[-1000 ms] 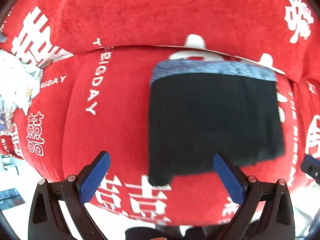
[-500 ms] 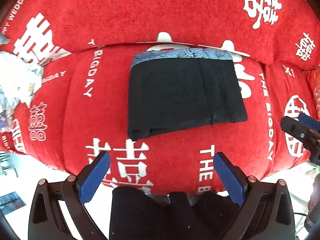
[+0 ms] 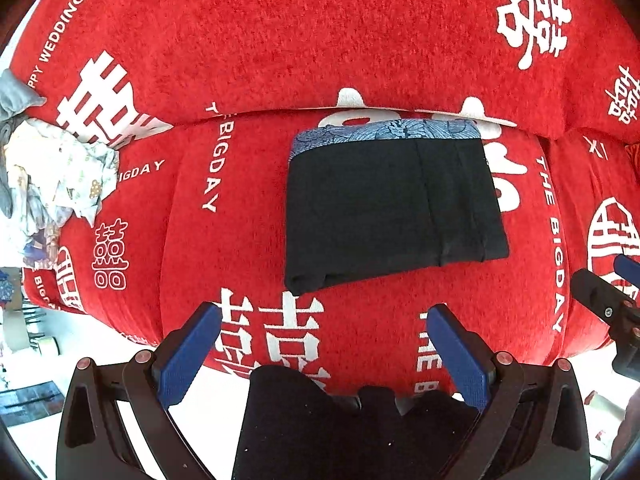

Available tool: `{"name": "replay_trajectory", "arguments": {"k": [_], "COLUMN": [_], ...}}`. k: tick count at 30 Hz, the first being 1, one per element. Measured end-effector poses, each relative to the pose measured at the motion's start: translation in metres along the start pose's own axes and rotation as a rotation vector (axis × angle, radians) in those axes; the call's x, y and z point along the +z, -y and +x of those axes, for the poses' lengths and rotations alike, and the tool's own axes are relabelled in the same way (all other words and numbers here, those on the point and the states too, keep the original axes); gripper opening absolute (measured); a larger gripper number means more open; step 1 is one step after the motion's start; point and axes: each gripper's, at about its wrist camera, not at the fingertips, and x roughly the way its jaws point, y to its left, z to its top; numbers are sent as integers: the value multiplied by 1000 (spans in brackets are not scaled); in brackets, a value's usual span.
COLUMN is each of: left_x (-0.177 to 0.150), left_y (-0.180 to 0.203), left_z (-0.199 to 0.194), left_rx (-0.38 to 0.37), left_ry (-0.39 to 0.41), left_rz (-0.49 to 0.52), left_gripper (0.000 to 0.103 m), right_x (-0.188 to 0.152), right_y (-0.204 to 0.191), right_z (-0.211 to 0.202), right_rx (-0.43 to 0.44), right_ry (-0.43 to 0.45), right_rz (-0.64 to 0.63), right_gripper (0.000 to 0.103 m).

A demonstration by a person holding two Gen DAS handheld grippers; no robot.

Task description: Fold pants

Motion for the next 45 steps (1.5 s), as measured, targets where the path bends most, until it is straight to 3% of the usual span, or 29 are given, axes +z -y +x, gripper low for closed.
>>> {"name": "replay_trajectory", "arguments": {"k": [26,45], "left_x": [2,-2], "left_y": [9,14], "left_z": [-10,0], "left_rx": [59,24], "left_ry": [29,-1], "left_rz": [45,73], "left_gripper": [103,103], "right_x": [-1,-9], "right_y": [-5,0], "right_z": [-6,0], "right_rx": [-1,-26], "right_ry": [4,-18], "right_rz": [-4,20], "right_gripper": [103,103]}}
